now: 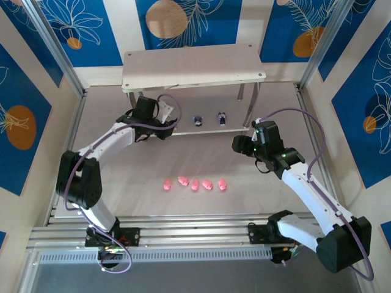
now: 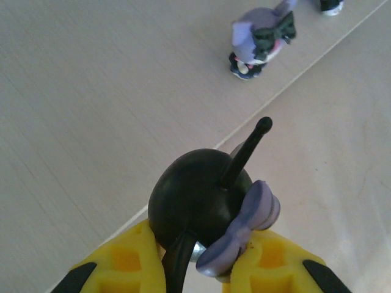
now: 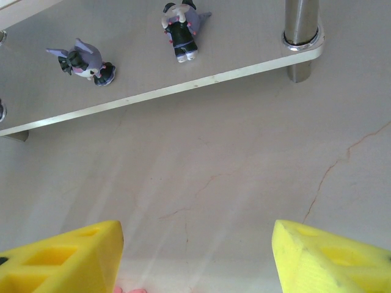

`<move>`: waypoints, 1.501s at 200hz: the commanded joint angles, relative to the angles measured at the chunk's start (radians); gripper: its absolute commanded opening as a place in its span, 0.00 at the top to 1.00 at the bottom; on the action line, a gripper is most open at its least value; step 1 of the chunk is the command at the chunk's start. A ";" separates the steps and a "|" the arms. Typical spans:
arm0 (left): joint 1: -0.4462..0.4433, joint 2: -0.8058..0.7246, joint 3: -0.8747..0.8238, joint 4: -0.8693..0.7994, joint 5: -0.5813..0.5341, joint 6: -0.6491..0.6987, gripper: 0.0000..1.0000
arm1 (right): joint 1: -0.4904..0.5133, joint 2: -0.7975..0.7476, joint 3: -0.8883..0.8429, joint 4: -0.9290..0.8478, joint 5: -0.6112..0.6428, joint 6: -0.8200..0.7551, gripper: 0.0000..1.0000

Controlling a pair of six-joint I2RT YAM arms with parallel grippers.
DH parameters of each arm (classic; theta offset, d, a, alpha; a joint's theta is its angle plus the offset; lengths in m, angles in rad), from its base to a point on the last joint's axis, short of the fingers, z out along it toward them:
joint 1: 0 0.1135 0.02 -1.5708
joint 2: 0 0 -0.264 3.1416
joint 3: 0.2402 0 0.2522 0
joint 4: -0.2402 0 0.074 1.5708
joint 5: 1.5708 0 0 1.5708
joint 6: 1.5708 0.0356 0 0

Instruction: Place and organize the plastic toys onto the shelf

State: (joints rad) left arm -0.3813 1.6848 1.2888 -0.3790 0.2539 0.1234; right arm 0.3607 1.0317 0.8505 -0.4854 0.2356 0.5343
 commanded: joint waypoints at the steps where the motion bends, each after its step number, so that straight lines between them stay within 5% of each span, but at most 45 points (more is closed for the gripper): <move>1: 0.007 0.055 0.081 -0.073 0.023 0.062 0.89 | 0.009 0.004 0.029 0.011 0.003 0.015 0.34; 243: 0.056 0.201 0.148 -0.027 -0.045 0.077 0.85 | 0.015 0.045 0.057 0.013 0.004 0.004 0.34; 300: 0.059 0.222 0.163 -0.029 -0.036 0.070 0.77 | 0.015 0.042 0.057 0.008 0.006 0.006 0.34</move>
State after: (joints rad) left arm -0.3355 1.8832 1.4216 -0.4080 0.2092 0.1921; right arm 0.3691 1.0729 0.8795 -0.4793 0.2356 0.5343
